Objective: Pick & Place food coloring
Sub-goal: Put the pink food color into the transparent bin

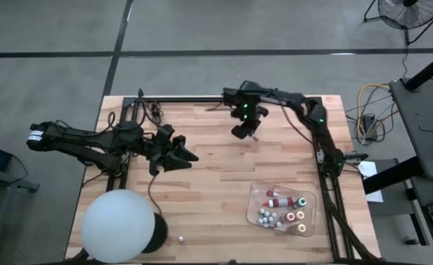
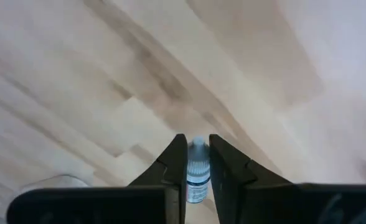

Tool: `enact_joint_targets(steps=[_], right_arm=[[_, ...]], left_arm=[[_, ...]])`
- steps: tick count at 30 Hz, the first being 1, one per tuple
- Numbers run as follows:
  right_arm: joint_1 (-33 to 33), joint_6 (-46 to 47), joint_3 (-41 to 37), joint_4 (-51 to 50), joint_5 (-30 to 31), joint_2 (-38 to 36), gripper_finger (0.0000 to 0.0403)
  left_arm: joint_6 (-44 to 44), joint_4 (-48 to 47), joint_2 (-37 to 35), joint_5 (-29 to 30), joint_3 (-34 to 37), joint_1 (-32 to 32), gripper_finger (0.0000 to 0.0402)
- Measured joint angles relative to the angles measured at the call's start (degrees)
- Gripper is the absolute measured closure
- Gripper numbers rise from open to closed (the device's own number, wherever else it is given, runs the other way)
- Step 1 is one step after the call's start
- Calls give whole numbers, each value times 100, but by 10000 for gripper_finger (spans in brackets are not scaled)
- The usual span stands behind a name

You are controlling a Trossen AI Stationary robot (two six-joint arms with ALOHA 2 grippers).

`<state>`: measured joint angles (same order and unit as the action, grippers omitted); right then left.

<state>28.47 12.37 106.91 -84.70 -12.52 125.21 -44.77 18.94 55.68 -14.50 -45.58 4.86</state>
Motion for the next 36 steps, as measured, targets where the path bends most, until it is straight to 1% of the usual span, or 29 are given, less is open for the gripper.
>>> enact_joint_targets(steps=[3,6,8,12,16,20,23,27,30,33,36], right_arm=[[-192,241,-17,-2,9,-720,367],[-473,587,-66,1,4,-1635,368],[-715,842,-101,27,151,-2253,368],[-1363,1455,-120,112,691,-3345,368],[-2136,1828,-132,218,1180,-4204,369],[-3095,2098,-199,336,1845,-4777,369],[-3991,2219,-349,351,2554,-5059,369],[-5142,2689,-940,726,3632,-5413,369],[-5875,2961,-1691,1296,4185,-5631,369],[-6404,3206,-2549,1838,4631,-5807,369],[-6682,3459,-3433,2390,4899,-5912,369]], left_arm=[[-28,4,2,51,0,0,220],[-142,28,3,191,0,0,220],[-263,37,5,314,0,0,220],[-427,30,71,349,0,0,220],[-488,38,158,348,0,2,220],[-491,28,272,348,0,2,220],[-492,45,375,350,0,25,220],[-500,39,540,359,0,52,220],[-563,53,672,411,0,61,220],[-593,175,837,414,0,61,220],[-505,500,1021,414,0,64,220]])
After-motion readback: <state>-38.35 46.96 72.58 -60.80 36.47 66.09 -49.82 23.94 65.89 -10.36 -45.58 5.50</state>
